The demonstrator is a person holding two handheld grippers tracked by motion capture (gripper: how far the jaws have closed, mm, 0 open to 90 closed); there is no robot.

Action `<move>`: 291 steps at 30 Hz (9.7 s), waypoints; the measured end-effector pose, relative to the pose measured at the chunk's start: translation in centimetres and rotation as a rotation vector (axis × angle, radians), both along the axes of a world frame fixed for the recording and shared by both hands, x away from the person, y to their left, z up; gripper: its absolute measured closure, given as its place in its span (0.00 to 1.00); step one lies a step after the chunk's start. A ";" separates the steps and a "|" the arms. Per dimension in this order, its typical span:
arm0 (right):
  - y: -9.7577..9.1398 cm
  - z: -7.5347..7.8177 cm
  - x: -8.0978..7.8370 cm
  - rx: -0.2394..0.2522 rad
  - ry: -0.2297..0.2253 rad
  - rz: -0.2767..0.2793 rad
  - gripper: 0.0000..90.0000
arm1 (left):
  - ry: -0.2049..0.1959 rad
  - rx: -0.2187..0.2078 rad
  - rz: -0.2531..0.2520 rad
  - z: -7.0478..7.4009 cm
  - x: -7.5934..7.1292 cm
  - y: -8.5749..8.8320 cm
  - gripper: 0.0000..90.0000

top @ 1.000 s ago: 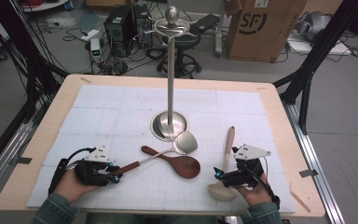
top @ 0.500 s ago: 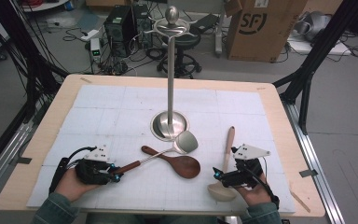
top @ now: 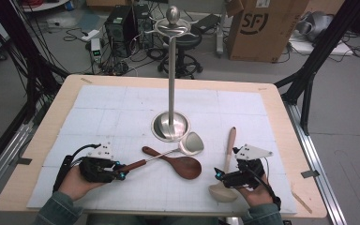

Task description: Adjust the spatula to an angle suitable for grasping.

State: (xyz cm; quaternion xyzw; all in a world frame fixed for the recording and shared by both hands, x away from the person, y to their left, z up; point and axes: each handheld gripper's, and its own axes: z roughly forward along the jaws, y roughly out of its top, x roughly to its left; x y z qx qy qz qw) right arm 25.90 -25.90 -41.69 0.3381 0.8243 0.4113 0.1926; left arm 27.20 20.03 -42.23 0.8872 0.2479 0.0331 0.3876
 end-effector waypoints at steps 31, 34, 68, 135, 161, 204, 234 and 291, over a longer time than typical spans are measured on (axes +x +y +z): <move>2.5 4.2 2.0 0.105 0.022 0.236 0.01 | 0.000 0.030 -0.068 2.3 1.3 -3.7 0.81; 2.9 4.7 2.3 0.104 0.021 0.252 0.01 | 0.001 0.038 -0.074 2.6 1.3 -4.0 0.81; 7.4 4.5 4.1 0.098 0.100 0.356 0.04 | -0.013 0.012 -0.142 4.9 1.0 -5.8 0.81; 13.1 2.4 6.2 0.107 0.248 0.586 0.70 | -0.071 -0.077 -0.032 7.7 1.1 -5.1 0.45; 10.9 5.8 7.7 0.229 0.212 0.487 0.74 | -0.058 -0.087 0.025 5.8 0.9 -2.6 0.40; 5.8 11.9 8.5 0.463 0.019 0.321 0.81 | -0.060 -0.087 0.032 5.6 1.0 -2.4 0.39; 10.6 12.3 6.6 0.489 0.042 0.422 0.81 | -0.080 -0.118 0.013 5.8 0.9 -2.4 0.44; 16.9 10.8 4.6 0.495 0.068 0.459 0.80 | -0.099 -0.270 -0.040 7.0 1.1 -5.2 0.69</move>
